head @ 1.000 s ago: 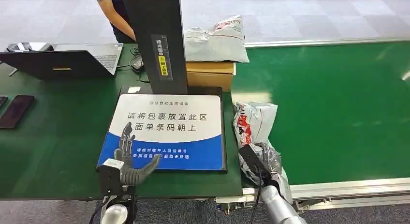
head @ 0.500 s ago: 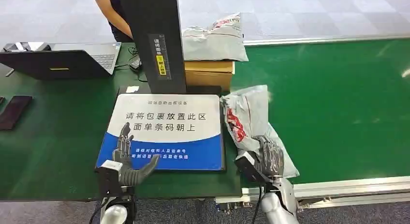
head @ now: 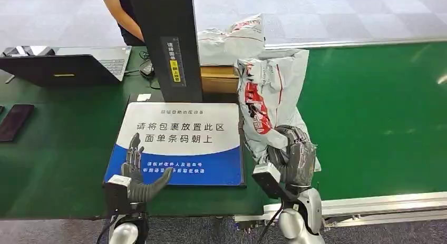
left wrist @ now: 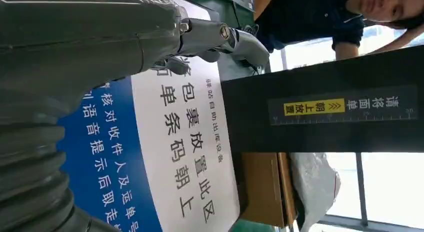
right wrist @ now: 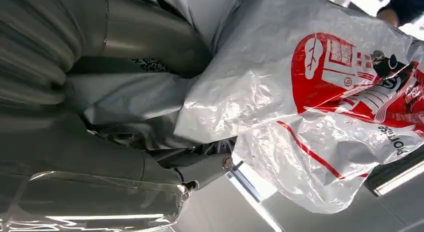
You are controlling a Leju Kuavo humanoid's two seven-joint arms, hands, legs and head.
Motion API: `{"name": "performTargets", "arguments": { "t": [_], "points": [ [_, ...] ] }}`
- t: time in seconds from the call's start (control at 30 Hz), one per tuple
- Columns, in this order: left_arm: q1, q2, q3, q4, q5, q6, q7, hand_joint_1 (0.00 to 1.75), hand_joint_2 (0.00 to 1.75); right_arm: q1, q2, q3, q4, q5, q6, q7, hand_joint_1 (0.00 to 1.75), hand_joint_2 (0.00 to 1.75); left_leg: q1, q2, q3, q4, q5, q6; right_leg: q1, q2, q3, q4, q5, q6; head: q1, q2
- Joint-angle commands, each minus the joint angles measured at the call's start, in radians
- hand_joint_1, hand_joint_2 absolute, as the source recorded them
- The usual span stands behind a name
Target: Moved the parcel from conveyor to table for the left to box.
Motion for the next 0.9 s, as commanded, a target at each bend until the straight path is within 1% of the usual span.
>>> {"name": "performTargets", "arguments": {
  "t": [0.03, 0.13, 0.17, 0.2, 0.3, 0.33, 0.57, 0.63, 0.67, 0.73, 0.77, 0.8, 0.87, 0.9],
  "points": [
    [-0.019, 0.02, -0.001, 0.037, 0.01, 0.014, -0.014, 0.0, 1.75, -0.004, -0.055, 0.082, -0.003, -0.07, 0.038, -0.042, 1.75, 1.75, 0.0, 0.0, 0.002, -0.001, 0.0, 0.0, 0.001, 0.0, 0.002, -0.001, 0.0, -0.002, 0.0, 0.0],
    [-0.011, 0.028, 0.003, 0.008, 0.009, 0.025, -0.019, 0.0, 1.75, -0.033, -0.06, 0.11, 0.03, -0.067, 0.068, -0.057, 1.75, 1.75, 0.0, 0.001, 0.003, -0.001, -0.001, 0.0, 0.001, 0.0, 0.002, -0.001, -0.001, -0.003, 0.0, 0.0],
    [-0.01, 0.031, 0.009, -0.004, 0.011, 0.03, -0.019, 0.0, 1.75, -0.047, -0.068, 0.127, 0.039, -0.105, 0.117, -0.069, 1.75, 1.75, 0.0, 0.002, 0.002, -0.001, -0.001, 0.0, 0.001, 0.001, 0.001, -0.001, 0.0, -0.002, 0.0, 0.0],
    [-0.01, 0.035, 0.01, -0.013, 0.01, 0.028, -0.019, 0.0, 1.75, -0.057, -0.066, 0.125, 0.049, -0.106, 0.119, -0.069, 1.75, 1.75, 0.001, 0.002, 0.003, -0.001, -0.001, 0.0, 0.001, 0.001, 0.002, -0.001, 0.0, -0.003, 0.0, 0.0],
    [-0.015, 0.041, 0.019, -0.026, 0.008, 0.04, -0.018, 0.0, 1.75, -0.081, -0.073, 0.137, 0.076, -0.154, 0.179, -0.083, 1.75, 1.75, 0.001, 0.003, 0.002, -0.001, -0.001, 0.0, 0.001, 0.002, 0.001, 0.0, 0.0, -0.003, 0.0, 0.0],
    [-0.015, 0.046, 0.024, -0.035, 0.008, 0.043, -0.017, 0.0, 1.75, -0.091, -0.077, 0.143, 0.096, -0.151, 0.187, -0.086, 1.71, 1.75, 0.001, 0.003, 0.003, -0.001, -0.001, 0.0, 0.001, 0.002, 0.002, 0.0, 0.0, -0.004, 0.0, 0.0],
    [0.001, 0.052, 0.037, -0.061, 0.005, 0.061, -0.017, 0.0, 1.75, -0.099, -0.082, 0.167, 0.127, -0.141, 0.198, -0.091, 1.69, 1.75, 0.001, 0.002, 0.002, -0.001, -0.001, 0.0, 0.001, 0.001, 0.002, -0.001, 0.0, -0.002, 0.0, 0.0],
    [0.02, 0.058, 0.041, -0.08, 0.005, 0.07, -0.017, 0.0, 1.75, -0.118, -0.08, 0.183, 0.168, -0.139, 0.208, -0.091, 1.73, 1.75, 0.001, 0.003, 0.003, -0.001, -0.001, 0.0, 0.001, 0.002, 0.002, -0.001, 0.0, -0.002, 0.0, 0.0],
    [0.03, 0.062, 0.044, -0.089, 0.004, 0.072, -0.015, 0.0, 1.75, -0.132, -0.077, 0.191, 0.196, -0.141, 0.218, -0.092, 1.71, 1.75, 0.001, 0.005, 0.005, -0.002, -0.001, 0.0, 0.001, 0.003, 0.003, -0.001, 0.0, -0.003, 0.0, 0.0],
    [0.034, 0.063, 0.045, -0.091, 0.004, 0.073, -0.015, 0.0, 1.75, -0.138, -0.075, 0.192, 0.209, -0.145, 0.218, -0.095, 1.71, 1.75, 0.001, 0.005, 0.004, -0.002, -0.001, 0.0, 0.001, 0.004, 0.003, -0.001, 0.0, -0.003, 0.0, 0.0],
    [0.039, 0.061, 0.047, -0.095, 0.005, 0.079, -0.018, 0.0, 1.75, -0.149, -0.077, 0.198, 0.229, -0.185, 0.253, -0.112, 1.73, 1.75, 0.001, 0.003, 0.003, -0.001, -0.001, 0.0, 0.001, 0.002, 0.002, -0.001, 0.0, -0.002, 0.0, 0.0],
    [0.045, 0.061, 0.049, -0.098, 0.006, 0.083, -0.02, 0.0, 1.75, -0.157, -0.077, 0.202, 0.247, -0.207, 0.273, -0.121, 1.71, 1.75, 0.001, 0.004, 0.004, -0.002, -0.001, 0.0, 0.001, 0.003, 0.003, -0.001, 0.0, -0.004, 0.0, 0.0],
    [0.055, 0.056, 0.053, -0.108, 0.007, 0.089, -0.022, 0.0, 1.75, -0.18, -0.074, 0.207, 0.289, -0.215, 0.286, -0.127, 1.73, 1.75, 0.001, 0.003, 0.003, -0.002, -0.001, 0.0, 0.001, 0.002, 0.002, -0.001, 0.0, -0.003, 0.0, 0.0],
    [0.06, 0.05, 0.056, -0.119, 0.007, 0.09, -0.022, 0.0, 1.75, -0.199, -0.07, 0.211, 0.32, -0.219, 0.294, -0.13, 1.75, 1.75, 0.001, 0.004, 0.004, -0.002, -0.001, 0.0, 0.002, 0.003, 0.003, -0.001, 0.0, -0.004, 0.0, 0.0]
  ]
}}
